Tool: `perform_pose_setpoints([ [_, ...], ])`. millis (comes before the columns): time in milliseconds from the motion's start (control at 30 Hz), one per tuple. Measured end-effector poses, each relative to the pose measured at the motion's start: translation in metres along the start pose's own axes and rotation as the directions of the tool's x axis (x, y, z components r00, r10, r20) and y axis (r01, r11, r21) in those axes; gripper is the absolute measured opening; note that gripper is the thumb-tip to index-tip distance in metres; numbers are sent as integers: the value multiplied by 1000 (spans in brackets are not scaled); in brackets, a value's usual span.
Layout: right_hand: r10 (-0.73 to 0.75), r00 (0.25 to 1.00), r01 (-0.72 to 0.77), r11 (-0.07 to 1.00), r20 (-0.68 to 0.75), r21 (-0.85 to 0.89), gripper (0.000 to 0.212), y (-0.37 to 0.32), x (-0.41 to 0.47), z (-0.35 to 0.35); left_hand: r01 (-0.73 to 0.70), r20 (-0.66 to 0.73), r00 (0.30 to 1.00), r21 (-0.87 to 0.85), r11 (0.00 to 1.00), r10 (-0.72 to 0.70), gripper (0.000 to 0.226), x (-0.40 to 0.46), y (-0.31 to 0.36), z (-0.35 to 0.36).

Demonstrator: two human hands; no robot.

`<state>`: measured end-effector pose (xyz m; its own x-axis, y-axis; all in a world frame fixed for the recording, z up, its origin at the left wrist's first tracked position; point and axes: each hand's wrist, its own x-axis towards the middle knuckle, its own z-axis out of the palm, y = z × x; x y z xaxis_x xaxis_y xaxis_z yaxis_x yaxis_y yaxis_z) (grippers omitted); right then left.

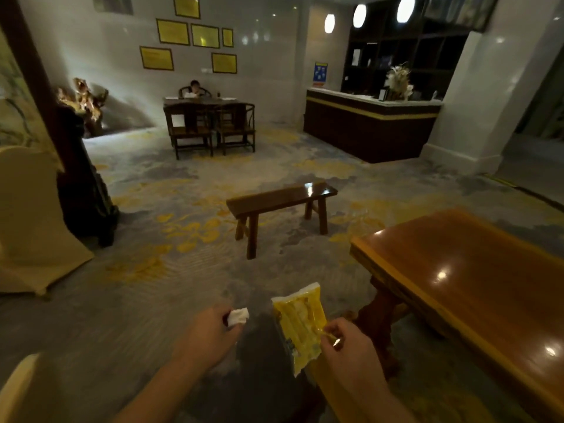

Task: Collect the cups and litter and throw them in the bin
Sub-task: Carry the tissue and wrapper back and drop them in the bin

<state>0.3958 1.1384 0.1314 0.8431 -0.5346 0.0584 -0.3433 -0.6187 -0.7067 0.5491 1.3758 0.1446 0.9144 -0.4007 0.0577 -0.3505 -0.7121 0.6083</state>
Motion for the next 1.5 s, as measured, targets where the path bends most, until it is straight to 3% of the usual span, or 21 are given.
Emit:
perform_pose_setpoints([
  [300,-2,999,4,999,-40,41,12,8,163,-10,-21,-63,998,6,1000,21,28,156,31,23],
  [633,86,993,-87,996,-74,-7,18,4,304,30,9,-7,1000,-42,999,-10,12,306,-3,41],
  [867,157,968,-167,985,-195,-35,18,-30,434,79,-108,46,993,-65,992,111,23,481,-40,38],
  [1167,252,901,-260,965,-353,26,12,-121,605,121,-306,120,943,-57,950,310,15,709,-46,-17],
  [1500,422,758,-362,906,-498,218,7,-82,724,102,-487,249,832,-101,867,496,15,878,27,37],
])
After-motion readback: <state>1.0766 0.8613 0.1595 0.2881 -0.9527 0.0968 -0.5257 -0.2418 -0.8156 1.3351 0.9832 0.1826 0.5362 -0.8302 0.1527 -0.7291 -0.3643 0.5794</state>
